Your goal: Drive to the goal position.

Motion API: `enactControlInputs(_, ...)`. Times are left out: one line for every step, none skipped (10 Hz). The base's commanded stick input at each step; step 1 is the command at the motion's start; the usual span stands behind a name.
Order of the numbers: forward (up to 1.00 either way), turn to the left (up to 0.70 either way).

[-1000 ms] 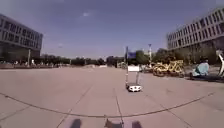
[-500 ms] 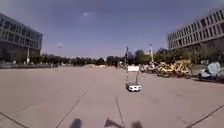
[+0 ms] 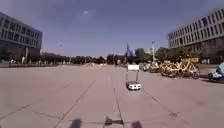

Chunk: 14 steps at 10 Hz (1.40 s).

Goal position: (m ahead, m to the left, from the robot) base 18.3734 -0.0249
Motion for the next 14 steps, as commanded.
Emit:
enactControlInputs(1.00, 0.00)
enactControlInputs(1.00, 0.00)
enactControlInputs(1.00, 0.00)
enactControlInputs(1.00, 0.00)
enactControlInputs(1.00, 0.00)
enactControlInputs(1.00, 0.00)
enactControlInputs(1.00, 0.00)
enactControlInputs(1.00, 0.00)
enactControlInputs(1.00, 0.00)
enactControlInputs(1.00, 0.00)
enactControlInputs(1.00, 0.00)
enactControlInputs(1.00, 0.00)
enactControlInputs(1.00, 0.00)
enactControlInputs(1.00, 0.00)
